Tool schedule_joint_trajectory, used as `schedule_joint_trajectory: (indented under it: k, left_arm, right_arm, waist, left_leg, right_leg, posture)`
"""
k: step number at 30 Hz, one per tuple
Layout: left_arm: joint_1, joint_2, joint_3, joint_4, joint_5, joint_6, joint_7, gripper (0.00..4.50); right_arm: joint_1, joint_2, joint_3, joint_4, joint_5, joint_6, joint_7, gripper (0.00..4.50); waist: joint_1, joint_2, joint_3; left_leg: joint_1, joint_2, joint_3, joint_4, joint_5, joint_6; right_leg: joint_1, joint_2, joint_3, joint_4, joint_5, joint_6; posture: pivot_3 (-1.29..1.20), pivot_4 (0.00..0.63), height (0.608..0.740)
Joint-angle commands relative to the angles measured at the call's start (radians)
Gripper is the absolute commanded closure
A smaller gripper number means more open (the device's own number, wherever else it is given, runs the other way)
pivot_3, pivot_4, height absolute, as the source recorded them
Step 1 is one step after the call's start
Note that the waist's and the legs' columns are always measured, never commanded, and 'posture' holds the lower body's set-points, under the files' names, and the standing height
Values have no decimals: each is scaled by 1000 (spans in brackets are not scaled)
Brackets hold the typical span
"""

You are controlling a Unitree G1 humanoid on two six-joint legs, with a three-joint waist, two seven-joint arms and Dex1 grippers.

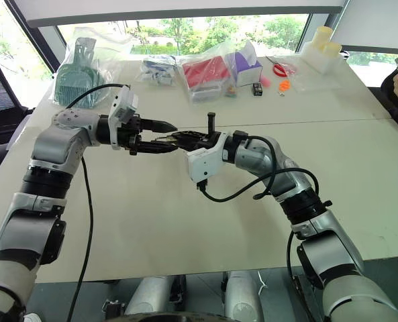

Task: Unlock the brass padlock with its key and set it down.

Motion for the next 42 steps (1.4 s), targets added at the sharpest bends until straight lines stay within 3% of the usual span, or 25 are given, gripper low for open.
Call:
schedule_joint_trajectory:
  k: [1, 7, 16, 17, 31, 42]
  left_arm:
    - [-18, 24, 38, -29, -14, -13, 9, 32]
    - [-9, 71, 79, -77, -59, 32, -2, 32]
    - [29, 78, 56, -121, -45, 14, 2, 4237]
    - [37, 78, 51, -126, -42, 11, 1, 4459]
    - [53, 56, -11, -26, 53, -106, 15, 4459]
    - [29, 30, 17, 29, 55, -144, 53, 4459]
  right_arm:
    - [-24, -5, -23, -8, 12, -4, -16, 4500]
    - [-7, -15, -24, -10, 13, -1, -15, 4500]
    - [-19, -12, -18, 4, 8, -6, -19, 4500]
    - [-20, -12, -18, 5, 7, -7, -20, 4500]
    - [-23, -11, -21, -9, 9, 3, -18, 4500]
    - [-17, -8, -18, -19, 11, 13, -15, 4500]
  waist:
    - [0, 0, 0]
    - [-2, 0, 0]
    - [-3, 0, 0]
    - [-4, 0, 0]
    - [-14, 0, 0]
    - [-15, 0, 0]
  left_leg:
    - [0, 0, 0, 0, 0, 0]
    - [0, 0, 0, 0, 0, 0]
    - [0, 0, 0, 0, 0, -1]
    - [0, 0, 0, 0, 0, -1]
    - [0, 0, 0, 0, 0, 0]
    - [0, 0, 0, 0, 0, 0]
  right_leg:
    - [0, 0, 0, 0, 0, 0]
    - [0, 0, 0, 0, 0, 0]
    - [0, 0, 0, 0, 0, 0]
    - [0, 0, 0, 0, 0, 0]
    - [0, 0, 0, 0, 0, 0]
    - [0, 0, 0, 0, 0, 0]
  posture:
    - [0, 150, 740]
    - [0, 150, 740]
    - [0, 150, 740]
    - [0, 150, 740]
    - [0, 150, 740]
    - [0, 150, 740]
